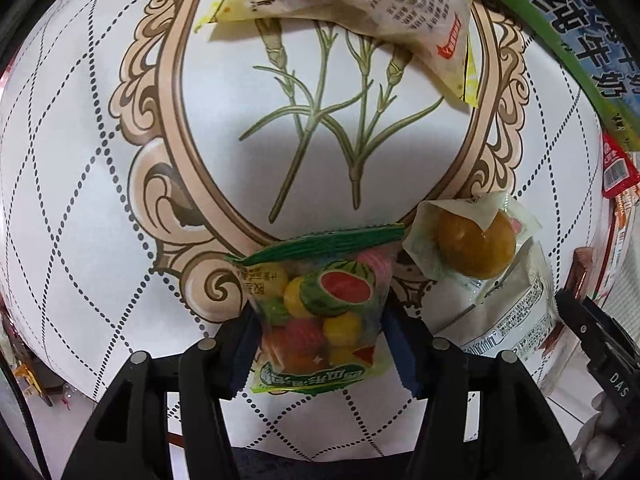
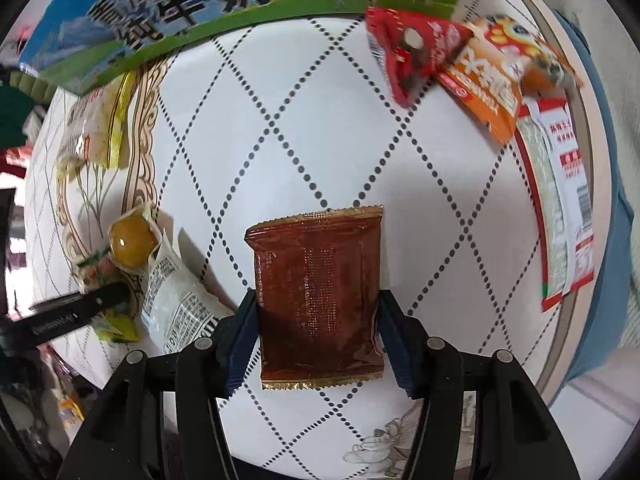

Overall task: Organize snacks
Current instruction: 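Grasp the watermelon candy bag with the left gripper while the right grasps the brown jerky pack, then carry both packs into the box and open both grippers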

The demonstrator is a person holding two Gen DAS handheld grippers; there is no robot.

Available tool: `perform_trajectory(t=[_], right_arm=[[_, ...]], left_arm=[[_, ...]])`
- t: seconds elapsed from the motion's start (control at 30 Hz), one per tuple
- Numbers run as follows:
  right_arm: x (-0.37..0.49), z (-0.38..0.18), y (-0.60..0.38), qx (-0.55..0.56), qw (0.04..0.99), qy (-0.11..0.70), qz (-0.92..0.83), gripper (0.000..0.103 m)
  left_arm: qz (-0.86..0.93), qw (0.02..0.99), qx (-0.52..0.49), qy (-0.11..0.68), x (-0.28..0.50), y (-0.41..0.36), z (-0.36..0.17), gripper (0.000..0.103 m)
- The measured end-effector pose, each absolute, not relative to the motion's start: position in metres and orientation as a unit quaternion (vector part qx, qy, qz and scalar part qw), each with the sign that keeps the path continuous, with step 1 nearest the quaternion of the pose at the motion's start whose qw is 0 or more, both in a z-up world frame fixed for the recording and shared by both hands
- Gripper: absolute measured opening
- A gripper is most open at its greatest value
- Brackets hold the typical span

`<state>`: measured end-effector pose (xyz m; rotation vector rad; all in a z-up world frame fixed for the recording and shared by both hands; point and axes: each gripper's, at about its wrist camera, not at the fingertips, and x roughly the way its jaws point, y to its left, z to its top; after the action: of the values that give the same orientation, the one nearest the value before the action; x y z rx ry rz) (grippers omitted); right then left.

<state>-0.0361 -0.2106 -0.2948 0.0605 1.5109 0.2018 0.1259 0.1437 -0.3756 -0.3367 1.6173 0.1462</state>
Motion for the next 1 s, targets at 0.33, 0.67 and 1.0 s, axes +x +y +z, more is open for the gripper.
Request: perform_trajectory(t=[0.33, 0.67, 1.0], right_arm=[[-0.034, -0.31, -0.213, 0.038, 0.722, 0.687, 0.076, 0.063], [-0.03, -0.287, -0.198, 0.05, 0.744, 0.66, 0.087, 0.059], [0.0, -0.18, -0.188, 0.108, 0.779, 0.594, 0.169, 0.059]], left_arm=[[0.072, 0.687, -0.114, 0.714, 0.137, 0.119, -0.37, 0.05], [0.067, 0.716, -0.125, 0.683, 0.122, 0.122, -0.313, 0.05], [-0.037, 0.784, -0.17, 0.596, 0.183, 0.103, -0.182, 0.05]])
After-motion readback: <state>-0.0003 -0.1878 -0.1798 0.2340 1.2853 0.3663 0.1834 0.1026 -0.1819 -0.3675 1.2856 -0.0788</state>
